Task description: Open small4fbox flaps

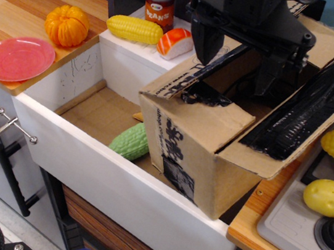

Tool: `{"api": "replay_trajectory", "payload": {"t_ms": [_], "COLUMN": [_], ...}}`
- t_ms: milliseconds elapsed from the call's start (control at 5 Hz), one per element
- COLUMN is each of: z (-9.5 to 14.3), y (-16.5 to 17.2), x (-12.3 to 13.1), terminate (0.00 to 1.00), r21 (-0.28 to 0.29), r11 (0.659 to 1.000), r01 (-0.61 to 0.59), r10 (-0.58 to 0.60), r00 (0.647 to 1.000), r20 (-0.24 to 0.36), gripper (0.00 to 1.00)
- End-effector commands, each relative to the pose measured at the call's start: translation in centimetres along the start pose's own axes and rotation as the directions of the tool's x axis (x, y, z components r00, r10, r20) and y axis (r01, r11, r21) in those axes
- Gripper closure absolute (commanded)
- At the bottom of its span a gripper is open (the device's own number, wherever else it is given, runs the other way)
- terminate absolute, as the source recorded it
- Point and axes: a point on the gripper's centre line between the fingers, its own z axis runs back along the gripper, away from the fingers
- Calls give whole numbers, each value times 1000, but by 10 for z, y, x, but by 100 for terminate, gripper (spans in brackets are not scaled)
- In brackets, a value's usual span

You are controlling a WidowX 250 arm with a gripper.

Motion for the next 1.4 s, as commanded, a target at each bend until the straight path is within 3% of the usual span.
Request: {"api": "replay_trajectory", "payload": {"t_ms": [0, 200, 800, 1200], "z": [0, -5, -18, -28], "y": [0, -15, -32, -18], "x": [0, 2, 1, -11], "terminate": [0, 0, 0, 0], "r21": [0, 12, -25, -58], "r11": [1000, 999, 999, 998], "r01": [0, -36, -26, -13], "r10": [0, 35, 27, 20], "r00": [1000, 999, 997, 994], "r20": [0, 19, 67, 110], "gripper": [0, 0, 0, 0]}}
